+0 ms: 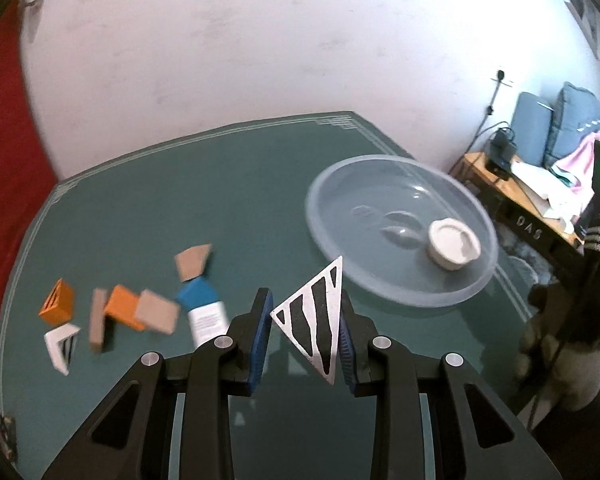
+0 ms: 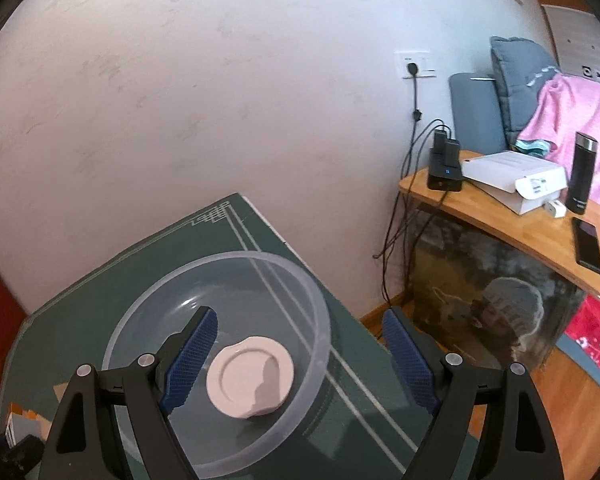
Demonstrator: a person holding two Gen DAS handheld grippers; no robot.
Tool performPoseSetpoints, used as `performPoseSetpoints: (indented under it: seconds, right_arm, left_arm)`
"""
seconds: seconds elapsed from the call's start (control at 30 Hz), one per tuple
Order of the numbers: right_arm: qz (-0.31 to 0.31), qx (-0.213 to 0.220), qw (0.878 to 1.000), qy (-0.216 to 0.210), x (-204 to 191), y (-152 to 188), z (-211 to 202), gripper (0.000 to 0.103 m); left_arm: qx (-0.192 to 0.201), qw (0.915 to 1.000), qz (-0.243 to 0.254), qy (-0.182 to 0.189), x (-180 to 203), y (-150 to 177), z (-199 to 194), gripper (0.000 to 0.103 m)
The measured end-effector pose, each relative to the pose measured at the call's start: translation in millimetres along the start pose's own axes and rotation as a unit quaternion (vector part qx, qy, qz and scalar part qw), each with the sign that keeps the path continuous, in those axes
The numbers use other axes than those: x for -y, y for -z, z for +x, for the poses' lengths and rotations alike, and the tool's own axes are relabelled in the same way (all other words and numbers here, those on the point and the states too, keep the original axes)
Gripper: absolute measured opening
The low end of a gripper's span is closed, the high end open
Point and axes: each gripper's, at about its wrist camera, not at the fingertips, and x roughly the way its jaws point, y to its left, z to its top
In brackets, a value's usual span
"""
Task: Organize rigid objects
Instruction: 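Carry the dish and triangle over the clear bowl and open both tools to drop them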
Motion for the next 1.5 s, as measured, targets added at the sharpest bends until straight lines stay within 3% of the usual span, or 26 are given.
performPoseSetpoints:
  seconds: [0.33,0.7,0.9,1.17,1.5]
  right_arm:
    - [0.01,0.004,1.0,0.015,6.5,-1.7,3.7,0.088]
    - [0.014,0.004,1.0,0.018,9.1,-2.7,6.5,0.088]
    - [0.018,0.004,1.0,0.02,10.6,-1.9,6.8,0.088]
    - [0.017,0.005,1.0,0.019,10.4,-1.4,6.3,0.088]
    - [0.011,0.01,1.0,0.01,7.1,-1.6,1.9,0.088]
  left_arm:
    - [-0.01,0.9983,0.01,0.056,37.5,-25.4,26.0,0.031]
    - [-0.014,0.9966,0.011,0.08,64.5,-42.5,50.0,0.033]
    - [-0.017,0.9981,-0.006,0.06,54.3,-39.2,54.2,0.06]
    - [-0.008,0.9997,-0.023,-0.006,26.3,-29.1,41.1,0.06]
    - [0.005,0.9985,-0.035,-0.042,2.2,-16.2,15.5,0.068]
